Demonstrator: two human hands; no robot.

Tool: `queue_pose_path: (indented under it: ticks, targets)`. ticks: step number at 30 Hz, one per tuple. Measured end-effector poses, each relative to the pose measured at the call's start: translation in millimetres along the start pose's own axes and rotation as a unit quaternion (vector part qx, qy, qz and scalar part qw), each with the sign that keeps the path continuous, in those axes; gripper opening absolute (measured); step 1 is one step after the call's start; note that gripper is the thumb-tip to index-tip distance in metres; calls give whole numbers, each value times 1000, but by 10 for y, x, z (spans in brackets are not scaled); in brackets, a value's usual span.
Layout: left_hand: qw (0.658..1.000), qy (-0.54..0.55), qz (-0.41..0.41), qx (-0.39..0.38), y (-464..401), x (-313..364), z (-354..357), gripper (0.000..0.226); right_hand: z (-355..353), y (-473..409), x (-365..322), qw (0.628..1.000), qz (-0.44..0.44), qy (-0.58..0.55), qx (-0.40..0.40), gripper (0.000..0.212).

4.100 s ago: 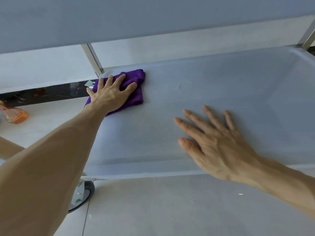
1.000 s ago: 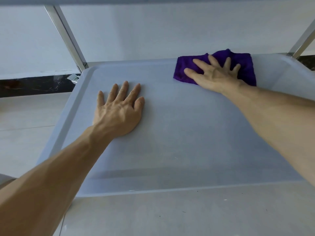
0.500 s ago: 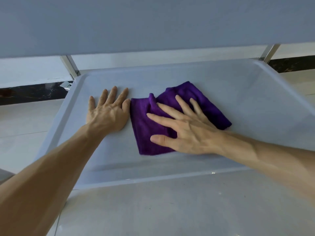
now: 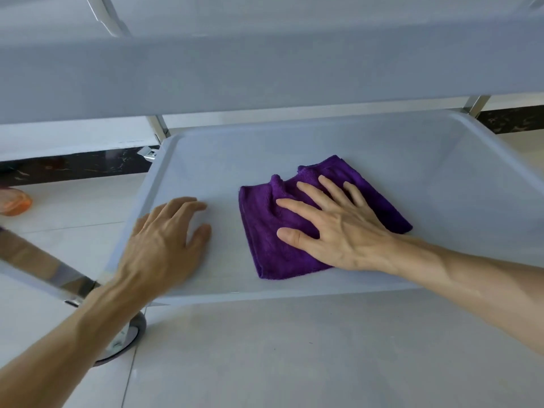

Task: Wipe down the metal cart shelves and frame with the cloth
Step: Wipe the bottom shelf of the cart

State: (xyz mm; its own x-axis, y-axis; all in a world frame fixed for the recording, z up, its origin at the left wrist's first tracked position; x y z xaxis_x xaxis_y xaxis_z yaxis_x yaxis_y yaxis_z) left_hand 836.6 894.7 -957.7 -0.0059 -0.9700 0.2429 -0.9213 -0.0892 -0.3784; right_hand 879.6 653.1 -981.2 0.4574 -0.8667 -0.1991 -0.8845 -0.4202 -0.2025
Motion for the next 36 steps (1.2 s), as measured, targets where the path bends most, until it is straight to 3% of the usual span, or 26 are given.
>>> queue_pose_path:
  ticks: [6,16,24,30,36]
  targets:
    - [1000,3,11,8,178,-44,-62,54,165,-406,-86,999,31,33,-12,81]
    - [1000,2,8,28,123,-70,-51,51,419,-1328,-405,996,74,25,-35,77]
    - [992,65,-55,88,42,-235,-71,28,475,-924,-908,995,-88,-6,-53,79]
    - [990,94,-62,89,51,-217,-112,37,298,-248,-1022,976,-199,-38,-79,73]
    - [993,63,-61,73,64,-206,-102,42,20,264,-738,951,-303,3,-57,75]
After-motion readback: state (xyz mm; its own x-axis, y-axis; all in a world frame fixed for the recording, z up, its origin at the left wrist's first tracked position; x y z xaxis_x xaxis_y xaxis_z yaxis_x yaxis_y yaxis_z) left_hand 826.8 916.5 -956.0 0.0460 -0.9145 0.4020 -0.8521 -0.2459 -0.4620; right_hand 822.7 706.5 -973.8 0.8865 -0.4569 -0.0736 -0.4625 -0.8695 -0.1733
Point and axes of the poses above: each hand's wrist, its own y-axis away from the middle knuckle, its own z-axis out of the palm, x = y × z, the point moved 8 cm from there along -y, towards the middle knuckle, and after that the axes turned 14 degrees about x, right-handed, at the moved point
